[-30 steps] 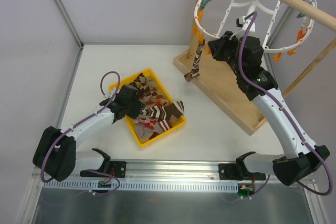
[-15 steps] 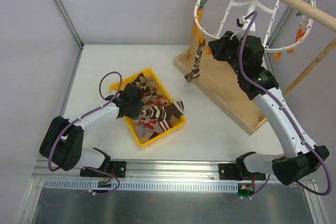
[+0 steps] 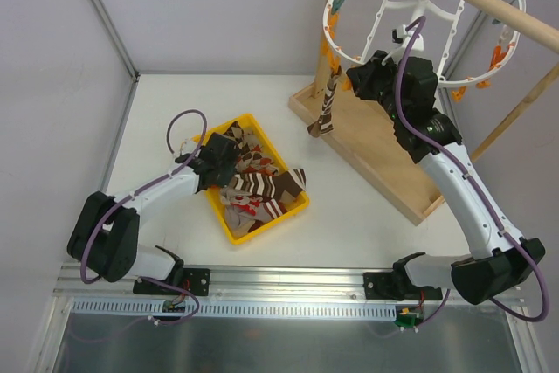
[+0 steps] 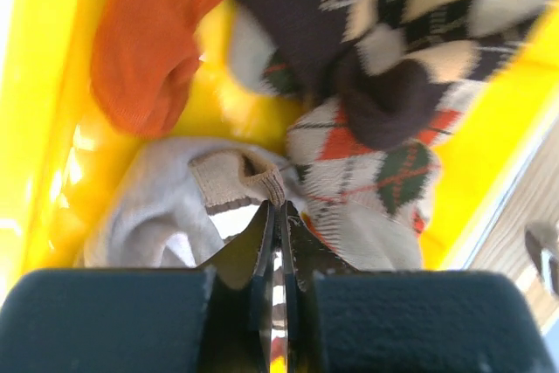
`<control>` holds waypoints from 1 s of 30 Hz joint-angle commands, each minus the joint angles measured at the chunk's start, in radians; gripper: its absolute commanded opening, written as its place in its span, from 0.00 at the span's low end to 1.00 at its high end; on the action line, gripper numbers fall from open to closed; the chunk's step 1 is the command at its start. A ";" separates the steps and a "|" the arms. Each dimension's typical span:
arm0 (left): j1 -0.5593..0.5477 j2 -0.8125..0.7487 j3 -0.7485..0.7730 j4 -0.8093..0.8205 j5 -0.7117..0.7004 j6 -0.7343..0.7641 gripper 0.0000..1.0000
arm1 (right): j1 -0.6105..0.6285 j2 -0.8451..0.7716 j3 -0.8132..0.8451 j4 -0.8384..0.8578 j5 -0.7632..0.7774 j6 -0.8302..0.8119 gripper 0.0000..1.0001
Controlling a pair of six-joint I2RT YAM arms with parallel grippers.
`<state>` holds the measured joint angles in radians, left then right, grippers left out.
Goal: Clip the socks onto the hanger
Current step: Pick up the sock from the bin, then clamp the sock onto the hanger.
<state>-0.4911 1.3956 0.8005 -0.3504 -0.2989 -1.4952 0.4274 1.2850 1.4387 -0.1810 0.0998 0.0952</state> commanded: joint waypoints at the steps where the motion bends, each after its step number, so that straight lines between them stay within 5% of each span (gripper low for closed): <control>1: -0.003 -0.089 0.026 0.067 -0.115 0.226 0.00 | -0.003 -0.004 0.038 -0.012 -0.029 -0.017 0.01; 5: -0.003 -0.243 0.019 0.347 -0.015 0.677 0.00 | -0.010 -0.013 0.046 -0.012 -0.029 -0.014 0.01; 6: -0.003 -0.265 0.008 0.523 0.148 0.880 0.00 | -0.012 -0.012 0.058 -0.015 -0.035 -0.006 0.01; 9: -0.004 -0.319 0.034 0.678 0.434 1.103 0.00 | -0.016 -0.003 0.090 -0.037 -0.067 0.004 0.01; 12: -0.006 -0.291 0.184 0.610 0.705 1.291 0.00 | -0.022 -0.001 0.089 -0.028 -0.087 0.021 0.01; 22: -0.009 -0.109 0.534 0.547 1.221 1.347 0.00 | -0.035 -0.001 0.141 -0.011 -0.149 0.078 0.01; 30: -0.084 0.019 0.617 0.547 1.167 1.328 0.00 | -0.044 0.016 0.143 0.000 -0.183 0.116 0.01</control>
<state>-0.5381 1.3941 1.3537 0.1741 0.8486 -0.1936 0.3920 1.2911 1.5333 -0.2428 -0.0357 0.1844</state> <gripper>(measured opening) 0.009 0.093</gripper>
